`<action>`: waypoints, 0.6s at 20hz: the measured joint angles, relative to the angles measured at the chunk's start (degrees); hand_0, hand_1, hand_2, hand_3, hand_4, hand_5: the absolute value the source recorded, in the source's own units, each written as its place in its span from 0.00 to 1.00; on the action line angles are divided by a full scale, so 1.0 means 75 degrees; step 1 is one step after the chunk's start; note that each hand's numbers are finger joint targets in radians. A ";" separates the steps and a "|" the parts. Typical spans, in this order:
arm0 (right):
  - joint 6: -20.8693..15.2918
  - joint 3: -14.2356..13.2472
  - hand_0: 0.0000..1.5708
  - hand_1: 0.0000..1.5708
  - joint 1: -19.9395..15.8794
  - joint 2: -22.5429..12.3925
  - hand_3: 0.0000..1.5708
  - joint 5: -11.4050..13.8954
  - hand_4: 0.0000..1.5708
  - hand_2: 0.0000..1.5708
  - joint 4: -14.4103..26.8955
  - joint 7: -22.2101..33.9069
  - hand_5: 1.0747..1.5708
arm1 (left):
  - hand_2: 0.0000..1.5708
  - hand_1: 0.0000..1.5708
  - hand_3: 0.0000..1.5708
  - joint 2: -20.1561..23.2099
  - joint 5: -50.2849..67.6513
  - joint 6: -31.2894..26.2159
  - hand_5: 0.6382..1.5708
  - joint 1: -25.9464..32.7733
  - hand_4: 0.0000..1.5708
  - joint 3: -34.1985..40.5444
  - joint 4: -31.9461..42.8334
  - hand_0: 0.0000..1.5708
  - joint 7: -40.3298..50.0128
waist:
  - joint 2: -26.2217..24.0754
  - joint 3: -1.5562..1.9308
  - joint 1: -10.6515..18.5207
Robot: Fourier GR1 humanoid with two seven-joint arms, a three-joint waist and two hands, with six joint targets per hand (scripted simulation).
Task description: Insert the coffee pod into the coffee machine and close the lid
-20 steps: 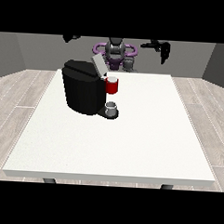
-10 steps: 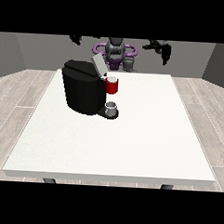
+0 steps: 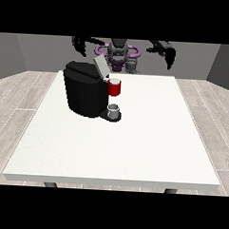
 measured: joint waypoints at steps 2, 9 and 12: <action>-0.0073 -0.0053 0.00 0.00 -0.0255 0.0064 0.00 0.0017 0.00 0.00 0.0265 -0.0001 1.00 | 0.00 0.00 0.00 -0.0009 0.0050 0.0055 1.00 0.0069 0.00 -0.0134 -0.0256 0.00 0.0087 | 0.0170 0.0000 0.0041; 0.0015 -0.0105 0.00 0.00 -0.0763 0.0132 0.00 0.0090 0.00 0.00 0.0909 -0.0178 1.00 | 0.00 0.00 0.00 0.0175 0.0225 0.0228 1.00 0.0439 0.00 -0.0292 -0.0907 0.00 0.0235 | 0.0470 -0.0002 -0.0121; -0.0023 -0.0064 0.00 0.00 -0.1027 0.0168 0.00 0.0227 0.00 0.00 0.1205 -0.0209 1.00 | 0.00 0.00 0.00 0.0275 0.0408 0.0233 1.00 0.0448 0.00 -0.0276 -0.1154 0.00 0.0360 | 0.0600 0.0000 -0.0116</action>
